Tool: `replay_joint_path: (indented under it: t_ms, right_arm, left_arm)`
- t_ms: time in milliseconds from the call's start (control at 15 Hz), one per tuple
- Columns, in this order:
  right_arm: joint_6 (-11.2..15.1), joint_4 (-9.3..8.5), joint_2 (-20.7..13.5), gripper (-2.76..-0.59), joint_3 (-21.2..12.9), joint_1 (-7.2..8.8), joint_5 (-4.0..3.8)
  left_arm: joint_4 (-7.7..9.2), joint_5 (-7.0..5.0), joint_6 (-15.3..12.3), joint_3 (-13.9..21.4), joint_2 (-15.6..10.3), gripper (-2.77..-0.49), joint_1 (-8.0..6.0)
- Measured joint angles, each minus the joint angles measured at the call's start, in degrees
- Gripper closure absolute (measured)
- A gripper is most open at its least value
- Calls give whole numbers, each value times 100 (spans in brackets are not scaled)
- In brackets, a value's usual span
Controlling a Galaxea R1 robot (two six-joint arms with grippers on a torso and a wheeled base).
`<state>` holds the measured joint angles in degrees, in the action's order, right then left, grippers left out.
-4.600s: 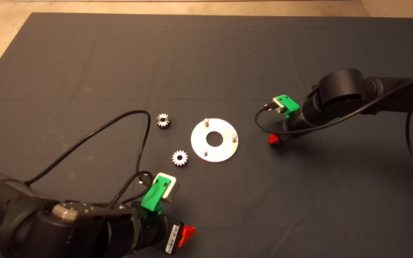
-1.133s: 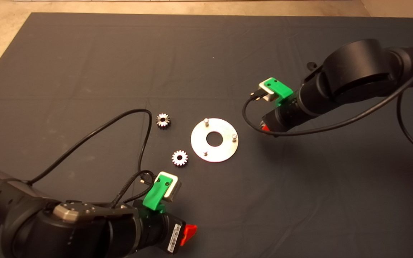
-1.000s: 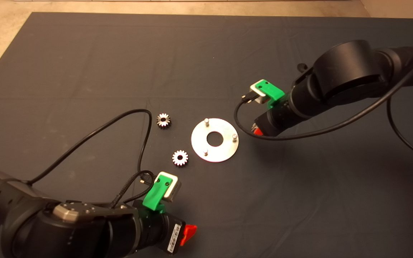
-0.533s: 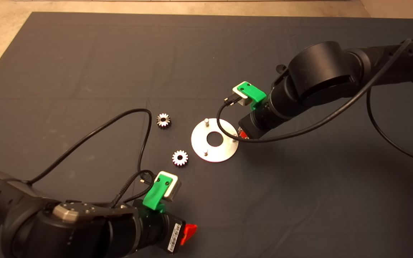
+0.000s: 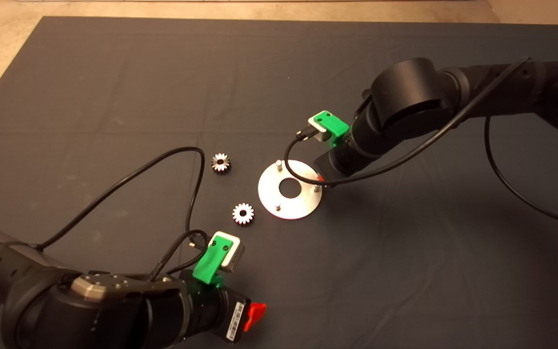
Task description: Install three planetary gears onto the carrier pins
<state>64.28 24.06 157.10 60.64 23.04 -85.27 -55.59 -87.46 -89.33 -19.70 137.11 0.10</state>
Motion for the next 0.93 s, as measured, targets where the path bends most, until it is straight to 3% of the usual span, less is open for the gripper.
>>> replay_joint_path:
  t_ms: [200, 667, 933]
  right_arm:
    - [-15, 0, 53, -91, 50, -2, -6]
    - [-17, -1, 51, -90, 111, -6, -144]
    - [-17, -6, 56, -90, 118, -166, -161]
  left_arm:
    - [0, -2, 0, 0, -17, -222, 1]
    - [0, 0, 0, 0, -15, -222, 1]
    - [0, -2, 0, 0, -15, -222, 0]
